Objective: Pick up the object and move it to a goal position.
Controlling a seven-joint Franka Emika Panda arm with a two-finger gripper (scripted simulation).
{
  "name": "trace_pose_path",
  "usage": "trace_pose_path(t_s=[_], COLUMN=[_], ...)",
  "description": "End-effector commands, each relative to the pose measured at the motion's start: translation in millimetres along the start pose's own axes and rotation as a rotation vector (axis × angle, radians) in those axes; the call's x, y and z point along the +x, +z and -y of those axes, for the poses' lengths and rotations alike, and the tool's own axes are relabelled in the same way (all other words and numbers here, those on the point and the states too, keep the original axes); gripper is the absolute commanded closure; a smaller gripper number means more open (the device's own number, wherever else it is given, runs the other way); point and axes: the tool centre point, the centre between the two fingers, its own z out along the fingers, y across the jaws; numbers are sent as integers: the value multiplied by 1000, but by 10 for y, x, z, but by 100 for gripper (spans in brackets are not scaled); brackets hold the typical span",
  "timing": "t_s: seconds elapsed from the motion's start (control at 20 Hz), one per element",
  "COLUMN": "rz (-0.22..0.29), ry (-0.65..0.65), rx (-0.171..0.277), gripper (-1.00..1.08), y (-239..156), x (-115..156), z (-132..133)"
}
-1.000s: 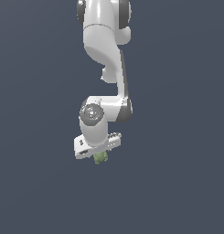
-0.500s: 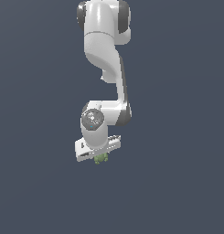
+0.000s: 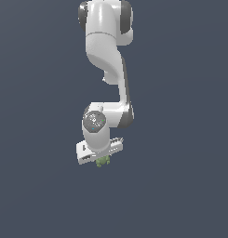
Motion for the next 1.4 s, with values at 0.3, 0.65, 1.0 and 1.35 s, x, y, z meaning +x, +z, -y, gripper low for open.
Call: trace_pose_path(t_s=[0.3, 0.65, 1.0, 1.35], rz=[0, 0, 0, 0], ry=[0, 0, 0, 1], rx=[0, 0, 0, 0], gripper=[108, 108, 108, 108], y=[-164, -545, -948, -1310], x=[120, 405, 717, 1014], z=[262, 872, 1512, 2078])
